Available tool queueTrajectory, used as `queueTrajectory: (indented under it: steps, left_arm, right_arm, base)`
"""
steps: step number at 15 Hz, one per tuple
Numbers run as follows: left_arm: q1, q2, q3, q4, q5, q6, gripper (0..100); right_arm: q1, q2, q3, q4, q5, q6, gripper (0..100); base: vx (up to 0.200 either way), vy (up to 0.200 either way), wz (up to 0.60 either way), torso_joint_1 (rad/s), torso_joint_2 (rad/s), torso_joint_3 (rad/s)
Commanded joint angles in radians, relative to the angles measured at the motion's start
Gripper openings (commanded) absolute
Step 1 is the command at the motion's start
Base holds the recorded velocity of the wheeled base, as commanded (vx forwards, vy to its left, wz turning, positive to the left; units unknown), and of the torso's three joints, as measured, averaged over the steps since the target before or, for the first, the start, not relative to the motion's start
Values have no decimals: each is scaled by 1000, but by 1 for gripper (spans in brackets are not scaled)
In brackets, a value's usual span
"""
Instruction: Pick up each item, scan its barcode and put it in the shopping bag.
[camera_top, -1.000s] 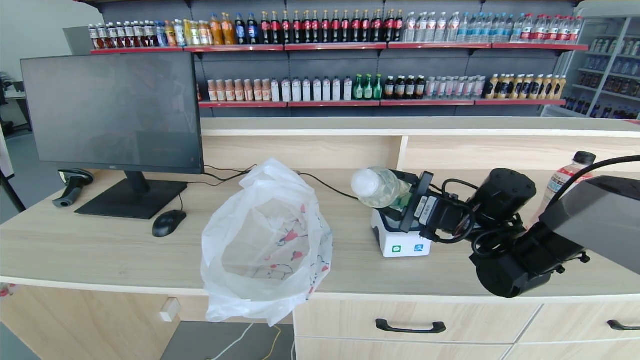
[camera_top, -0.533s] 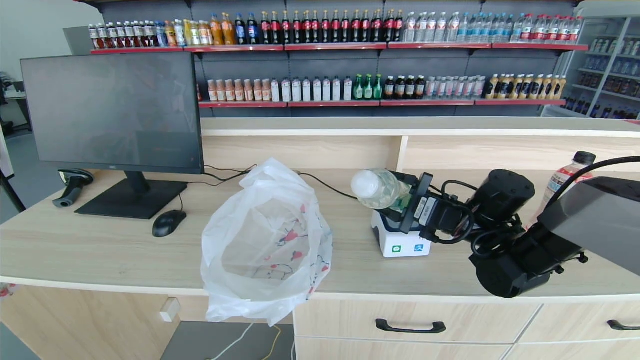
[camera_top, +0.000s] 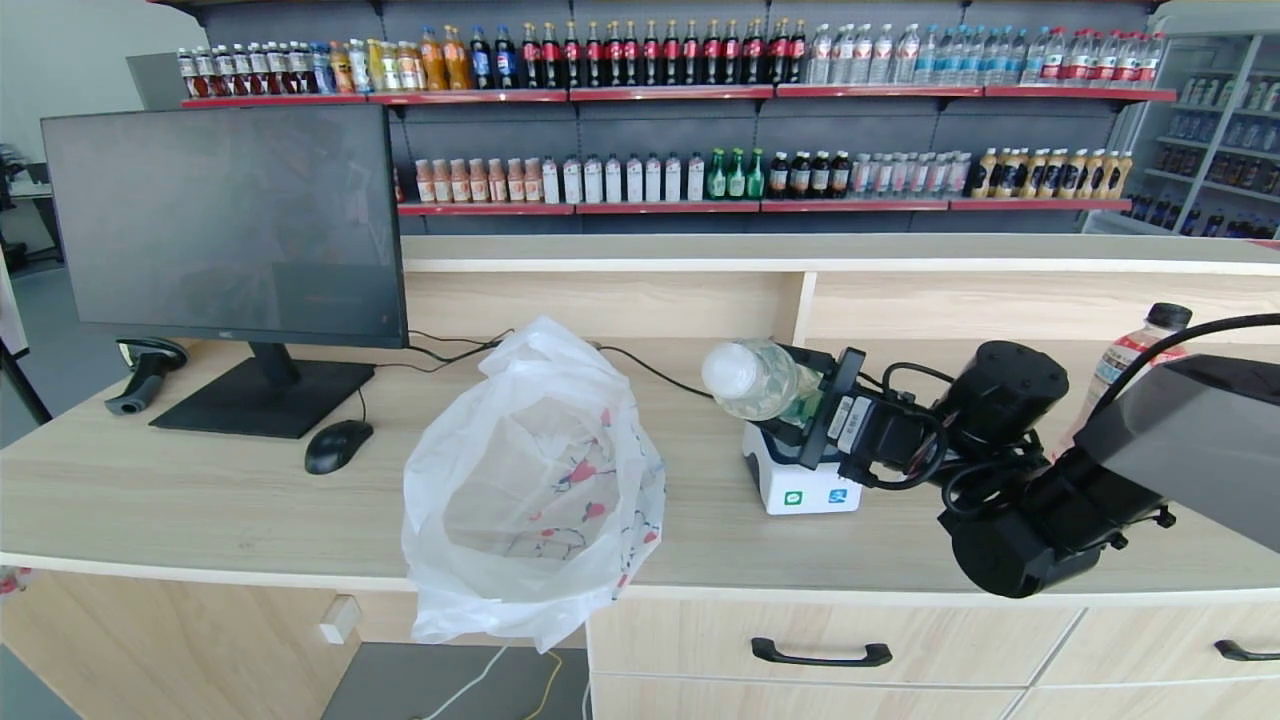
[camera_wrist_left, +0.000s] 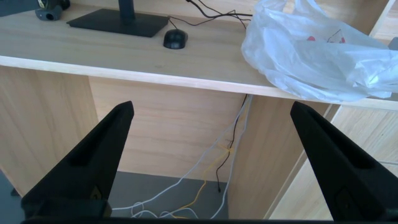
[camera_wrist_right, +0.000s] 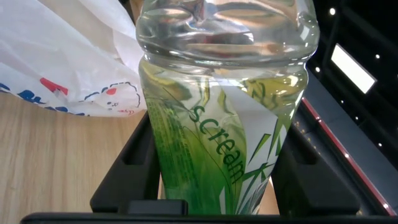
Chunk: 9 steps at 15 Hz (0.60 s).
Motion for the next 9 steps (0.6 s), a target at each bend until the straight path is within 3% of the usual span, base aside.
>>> queueTrajectory:
  steps: [1,9]
  left_arm:
    - [0,0,0,-1,0,0,100]
    - [0,0,0,-1,0,0,100]
  right_arm:
    - [1,-9,3,-1,0,1,0]
    - [19,-67,25,-1,-2,27,0]
  base:
    - [0,0,0,0,0,0]
    - [0,0,0,0,0,0]
